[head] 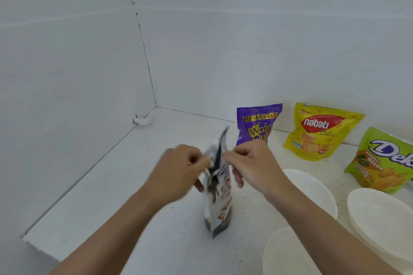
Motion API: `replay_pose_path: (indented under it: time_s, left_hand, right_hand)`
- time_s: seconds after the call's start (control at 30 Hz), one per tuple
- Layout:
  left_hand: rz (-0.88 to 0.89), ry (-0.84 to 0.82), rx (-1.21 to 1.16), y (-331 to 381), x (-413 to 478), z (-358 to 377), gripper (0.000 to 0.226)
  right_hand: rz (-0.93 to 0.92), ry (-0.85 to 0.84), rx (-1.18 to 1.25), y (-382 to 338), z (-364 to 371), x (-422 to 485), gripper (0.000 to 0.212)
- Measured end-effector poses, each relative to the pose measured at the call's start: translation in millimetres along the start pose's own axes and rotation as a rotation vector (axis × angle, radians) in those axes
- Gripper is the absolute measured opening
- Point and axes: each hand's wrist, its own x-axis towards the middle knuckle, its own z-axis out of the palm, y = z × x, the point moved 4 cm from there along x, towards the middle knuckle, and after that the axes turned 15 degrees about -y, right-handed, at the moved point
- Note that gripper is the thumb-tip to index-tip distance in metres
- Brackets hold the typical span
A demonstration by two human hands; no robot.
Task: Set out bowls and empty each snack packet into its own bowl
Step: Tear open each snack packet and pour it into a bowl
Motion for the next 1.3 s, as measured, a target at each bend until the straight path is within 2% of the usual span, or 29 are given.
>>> replay_pose_path:
  time_s: [0.1,0.23,0.3,0.43,0.5,0.6,0.8,0.9,0.97,1.03,1.17,1.3]
  left_hand:
    - [-0.045,0.097,-0.083,-12,-11,-24,0.043]
    - [-0.023,0.021,0.105,-5,-13,-11,0.036]
    - [-0.024,0.039,0.164,-6,-8,-7,0.035]
    - [0.016,0.09,0.122,-5,2,-7,0.029]
    - [0.065,0.091,0.095,1,7,-7,0.019]
    - [0.102,-0.017,0.101,10,18,-12,0.011]
    - [0.085,-0.182,0.351,11,39,-28,0.015]
    - [0.143,-0.17,0.35,5,43,-32,0.024]
    - [0.207,-0.174,0.33,5,43,-26,0.029]
    - [0.251,-0.122,0.341,5,39,-28,0.035]
    - [0.231,0.045,0.276,-10,35,-53,0.042]
    - [0.251,0.027,0.296,-19,35,-35,0.044]
  right_hand:
    - [-0.006,0.017,-0.003,1,-16,-3,0.034]
    - [-0.017,-0.045,-0.176,-6,-2,0,0.033]
    - [-0.029,-0.031,-0.205,-4,3,5,0.027]
    - [-0.123,0.044,-0.213,-4,2,10,0.013]
    - [-0.203,0.011,-0.3,-10,4,13,0.015]
    - [-0.227,-0.046,-0.521,-14,5,21,0.017]
    - [-0.147,-0.117,-0.839,-18,-6,31,0.027]
    - [-0.14,-0.183,-0.882,-17,-8,33,0.028]
    - [-0.163,-0.158,-0.842,-18,-10,32,0.03]
    - [-0.188,-0.091,-0.834,-16,-20,31,0.035]
    - [-0.175,0.085,-0.796,-6,-52,27,0.046]
    - [-0.208,0.012,-0.853,6,-32,24,0.049]
